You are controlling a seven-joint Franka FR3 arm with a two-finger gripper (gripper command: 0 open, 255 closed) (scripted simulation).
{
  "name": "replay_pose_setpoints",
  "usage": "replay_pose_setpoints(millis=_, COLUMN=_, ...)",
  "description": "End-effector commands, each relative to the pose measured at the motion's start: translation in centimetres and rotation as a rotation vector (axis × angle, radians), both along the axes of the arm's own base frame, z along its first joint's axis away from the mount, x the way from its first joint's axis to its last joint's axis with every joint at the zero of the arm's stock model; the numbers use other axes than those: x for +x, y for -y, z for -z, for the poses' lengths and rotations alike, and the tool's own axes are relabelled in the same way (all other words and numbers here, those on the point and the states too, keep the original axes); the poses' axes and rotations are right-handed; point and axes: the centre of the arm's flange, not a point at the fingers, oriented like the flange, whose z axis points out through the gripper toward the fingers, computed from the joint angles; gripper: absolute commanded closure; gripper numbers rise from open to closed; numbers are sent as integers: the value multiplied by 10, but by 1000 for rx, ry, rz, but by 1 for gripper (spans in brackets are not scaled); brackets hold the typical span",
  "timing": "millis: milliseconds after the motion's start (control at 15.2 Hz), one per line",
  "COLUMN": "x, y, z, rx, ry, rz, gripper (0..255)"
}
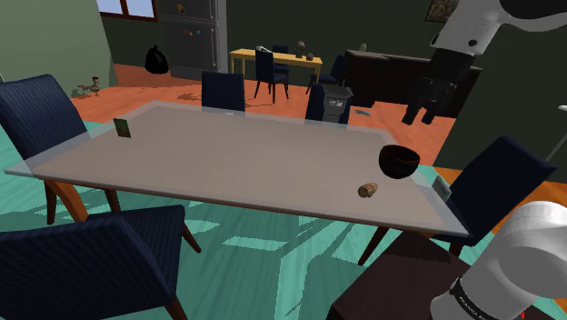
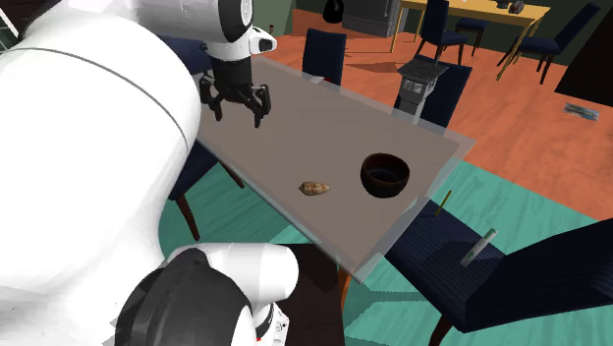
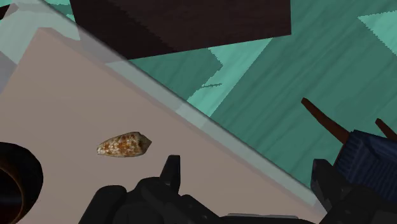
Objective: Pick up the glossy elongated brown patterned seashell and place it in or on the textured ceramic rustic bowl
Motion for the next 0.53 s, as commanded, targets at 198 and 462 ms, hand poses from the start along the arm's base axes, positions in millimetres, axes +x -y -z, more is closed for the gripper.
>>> replay_pose_setpoints(millis=198, x=19, y=6, z=33, rx=-11, ry=-7, rz=88, gripper=0)
replay_pose_setpoints(millis=462, x=42, y=17, z=78, rx=-25, ry=-16, rz=204, gripper=0)
